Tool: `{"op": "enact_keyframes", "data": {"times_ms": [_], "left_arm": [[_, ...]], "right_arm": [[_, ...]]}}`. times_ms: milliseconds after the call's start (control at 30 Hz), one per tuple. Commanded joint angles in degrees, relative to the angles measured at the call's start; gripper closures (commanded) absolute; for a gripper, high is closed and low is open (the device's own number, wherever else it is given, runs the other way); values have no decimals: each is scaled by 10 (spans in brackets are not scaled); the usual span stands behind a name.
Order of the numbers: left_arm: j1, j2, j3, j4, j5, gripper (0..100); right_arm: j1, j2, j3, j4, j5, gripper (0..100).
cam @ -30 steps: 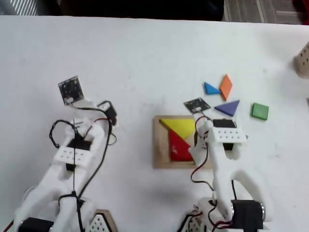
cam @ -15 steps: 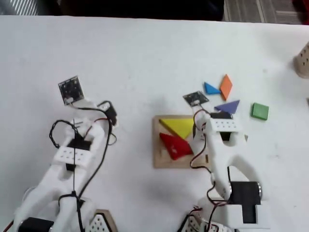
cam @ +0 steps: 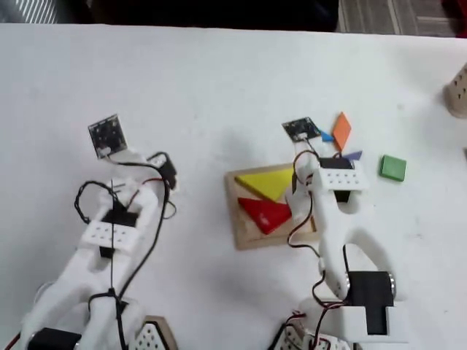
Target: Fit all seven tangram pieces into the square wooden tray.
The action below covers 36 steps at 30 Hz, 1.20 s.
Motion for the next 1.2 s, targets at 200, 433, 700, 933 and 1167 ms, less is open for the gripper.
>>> {"op": "enact_keyframes", "data": {"times_ms": [200, 433, 700, 933, 1167], "left_arm": [[1, -20, -28, -8, 4, 976], [111, -24, 11, -4, -110, 976], [226, -19, 42, -43, -154, 976], [227, -18, 55, -54, -158, 976], [224, -19, 55, -54, -159, 976]], "right_arm": [[11, -4, -6, 25, -4, 978], [15, -8, 45, -51, -4, 978], [11, -3, 34, -111, -5, 974], [-36, 77, -45, -114, -5, 974], [-43, 160, -161, -46, -7, 974]]}}
